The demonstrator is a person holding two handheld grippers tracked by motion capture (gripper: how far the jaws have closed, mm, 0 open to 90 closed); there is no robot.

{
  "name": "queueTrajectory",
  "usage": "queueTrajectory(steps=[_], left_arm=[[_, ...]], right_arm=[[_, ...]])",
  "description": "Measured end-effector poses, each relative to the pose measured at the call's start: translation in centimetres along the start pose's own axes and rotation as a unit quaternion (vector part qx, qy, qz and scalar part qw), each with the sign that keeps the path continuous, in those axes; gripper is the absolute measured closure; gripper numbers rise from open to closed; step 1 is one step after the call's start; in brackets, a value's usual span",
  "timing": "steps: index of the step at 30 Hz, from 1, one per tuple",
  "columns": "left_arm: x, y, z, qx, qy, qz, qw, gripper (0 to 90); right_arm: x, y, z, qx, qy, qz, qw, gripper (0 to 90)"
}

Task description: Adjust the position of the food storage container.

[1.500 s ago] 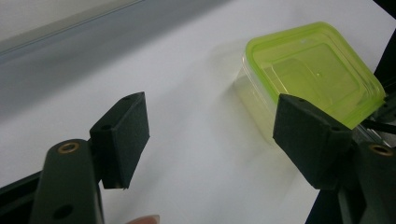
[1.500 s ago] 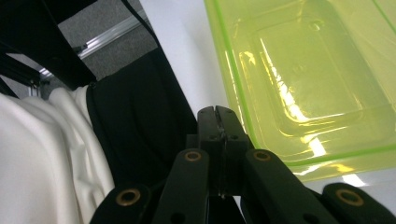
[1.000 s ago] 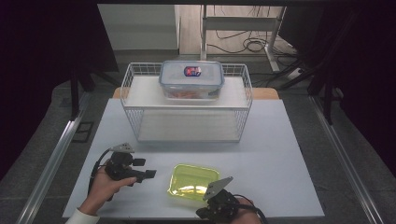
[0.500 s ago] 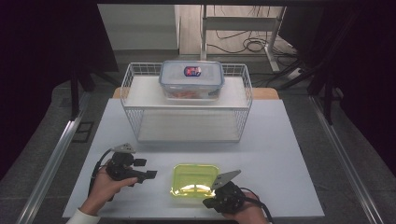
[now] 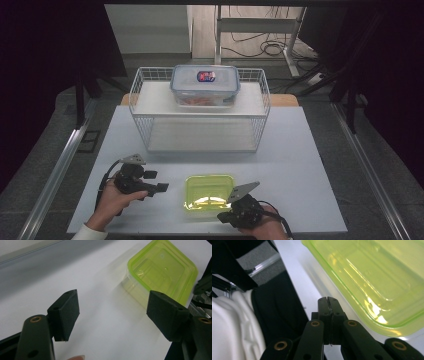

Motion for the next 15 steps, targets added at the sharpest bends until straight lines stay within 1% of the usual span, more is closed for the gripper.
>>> queueTrajectory(steps=[1,3,4,5,6,7,8,9,10,11,12,13,14,15], left_arm=[[0.0,0.0,0.0,-0.001,0.001,0.000,1.0000,25.7],[0.0,0.1,0.1,-0.001,0.003,0.003,1.0000,25.7],[0.1,0.1,0.1,-0.003,0.004,0.004,1.0000,25.7],[0.1,0.1,0.2,-0.004,0.004,0.005,1.0000,25.6],[0.1,0.1,0.2,-0.004,0.004,0.005,1.0000,25.3],[0.1,0.1,0.2,-0.003,0.004,0.005,1.0000,25.3],[0.1,0.1,0.3,-0.002,0.004,0.004,1.0000,24.6],[0.1,0.1,0.4,-0.003,0.004,0.006,1.0000,24.6],[0.2,0.0,0.5,-0.009,0.015,0.009,0.9998,22.9],[0.2,0.0,0.5,-0.009,0.015,0.009,0.9998,22.3],[0.3,0.0,0.5,-0.012,0.020,0.012,0.9997,21.7],[0.3,0.0,0.5,-0.012,0.023,0.013,0.9996,21.7],[0.3,0.0,0.6,-0.012,0.027,0.013,0.9995,21.1],[0.3,0.0,0.6,-0.012,0.031,0.014,0.9993,20.5]], right_arm=[[0.0,0.0,0.0,0.000,0.000,0.000,1.0000,89.3],[0.2,1.1,-0.2,0.000,-0.001,0.015,0.9999,89.3],[0.3,2.0,0.2,-0.001,-0.008,0.033,0.9994,89.4],[0.3,2.5,0.5,-0.004,-0.014,0.040,0.9991,89.3],[0.3,2.5,0.5,-0.004,-0.014,0.040,0.9991,89.3],[0.3,2.9,0.8,-0.008,-0.018,0.046,0.9988,89.3],[0.1,3.8,1.5,-0.014,-0.029,0.059,0.9978,89.3],[0.1,3.8,1.5,-0.014,-0.029,0.059,0.9978,89.3],[-0.2,4.8,2.2,-0.020,-0.042,0.075,0.9960,88.0],[-0.2,4.8,2.2,-0.020,-0.042,0.075,0.9960,88.0],[-0.4,5.7,3.0,-0.033,-0.061,0.099,0.9927,71.7],[-0.4,5.7,3.0,-0.033,-0.061,0.099,0.9927,71.7],[-0.5,5.9,3.4,-0.038,-0.073,0.104,0.9911,63.1],[-0.7,6.2,3.9,-0.043,-0.089,0.114,0.9885,57.3]])
Point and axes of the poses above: each handheld gripper's, and its own axes: y roughly backward along the jaws, x roughly out of its top, z roughly to its right, the point moved 3 cm from there along -y, roughly forward along the jaws, and after that the axes turned 3 degrees about -z, right-handed, at the moved point
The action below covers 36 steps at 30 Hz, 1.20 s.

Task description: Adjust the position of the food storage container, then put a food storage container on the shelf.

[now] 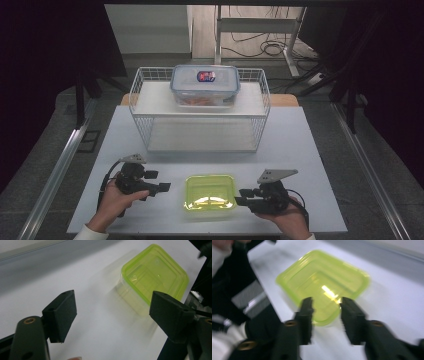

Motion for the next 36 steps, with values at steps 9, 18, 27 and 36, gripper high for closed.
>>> queueTrajectory(steps=[9,18,27,36], left_arm=[[0.0,-0.2,0.4,-0.008,0.013,0.000,0.9999,19.0],[0.0,-0.4,1.7,-0.019,0.019,0.009,0.9996,18.5],[-0.7,-2.3,2.8,-0.025,0.042,-0.007,0.9988,18.2],[-0.7,-3.1,3.1,-0.043,0.062,-0.003,0.9972,18.6]], right_arm=[[-0.2,-0.3,1.6,-0.012,-0.057,0.013,0.9982,38.5],[0.0,-0.8,1.7,-0.013,-0.077,0.018,0.9968,35.1],[-0.5,-1.5,2.5,-0.008,-0.096,0.012,0.9952,35.9],[-0.5,-1.9,2.6,-0.007,-0.102,0.010,0.9947,37.1]])
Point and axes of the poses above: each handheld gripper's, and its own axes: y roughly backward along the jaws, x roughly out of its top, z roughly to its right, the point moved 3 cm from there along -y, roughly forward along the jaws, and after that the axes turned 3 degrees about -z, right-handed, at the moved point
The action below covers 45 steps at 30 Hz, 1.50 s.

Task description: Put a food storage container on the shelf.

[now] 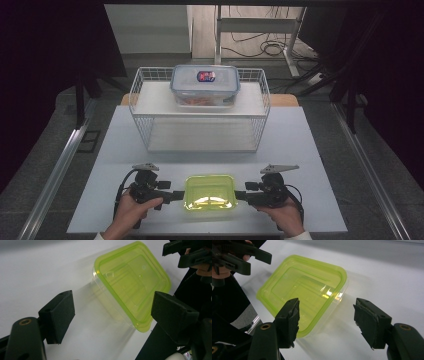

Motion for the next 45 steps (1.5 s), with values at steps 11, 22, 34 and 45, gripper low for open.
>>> queueTrajectory(steps=[11,22,34,45], left_arm=[[0.3,-1.6,0.0,-0.008,0.011,-0.009,0.9999,19.3],[0.5,-2.8,0.2,-0.016,0.020,-0.016,0.9995,22.6],[0.3,-3.8,0.3,-0.025,0.024,-0.023,0.9991,32.9],[0.2,-3.9,0.3,-0.040,0.026,-0.024,0.9986,39.8]], right_arm=[[0.0,-0.6,0.1,0.004,-0.005,-0.009,0.9999,37.5],[0.0,-0.9,0.5,0.000,-0.010,-0.011,0.9999,37.6],[0.2,-1.4,0.8,-0.001,-0.015,-0.016,0.9998,38.8],[0.4,-2.8,1.0,0.016,-0.030,-0.027,0.9991,42.5]])
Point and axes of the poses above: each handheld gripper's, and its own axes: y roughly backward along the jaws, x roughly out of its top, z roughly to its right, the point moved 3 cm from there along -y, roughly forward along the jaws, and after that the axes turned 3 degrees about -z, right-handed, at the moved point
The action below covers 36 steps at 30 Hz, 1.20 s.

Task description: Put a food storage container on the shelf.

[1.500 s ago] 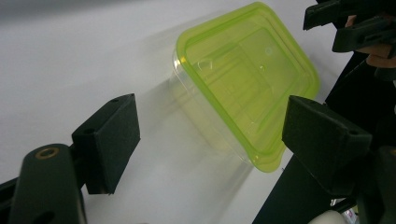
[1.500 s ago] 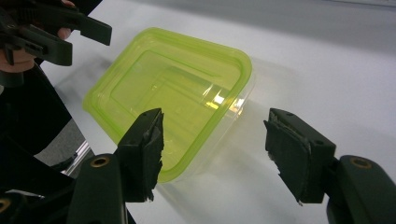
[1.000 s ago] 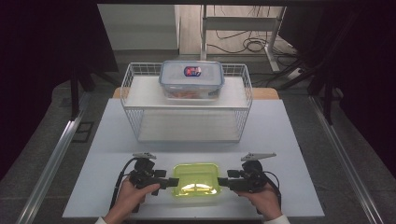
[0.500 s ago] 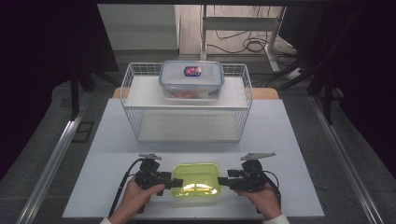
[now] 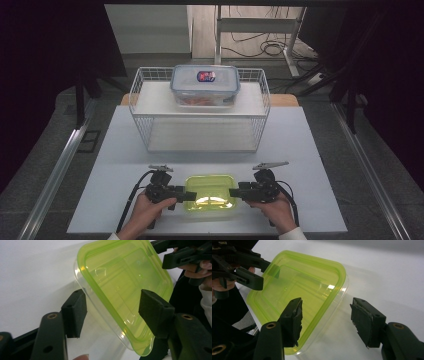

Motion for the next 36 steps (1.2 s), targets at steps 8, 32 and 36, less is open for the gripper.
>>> queueTrajectory(steps=[8,32,36], left_arm=[[0.0,-0.1,0.0,0.003,-0.001,-0.002,1.0000,42.9],[-0.5,0.8,0.0,0.008,-0.003,0.034,0.9994,64.8],[-0.7,1.0,0.2,0.011,-0.007,0.040,0.9991,67.1]], right_arm=[[-0.2,-0.7,0.0,0.010,-0.004,-0.011,0.9999,46.9],[-1.1,0.0,-0.6,0.031,-0.014,0.008,0.9994,67.7],[-1.2,0.1,-0.7,0.035,-0.019,0.017,0.9991,69.8]])
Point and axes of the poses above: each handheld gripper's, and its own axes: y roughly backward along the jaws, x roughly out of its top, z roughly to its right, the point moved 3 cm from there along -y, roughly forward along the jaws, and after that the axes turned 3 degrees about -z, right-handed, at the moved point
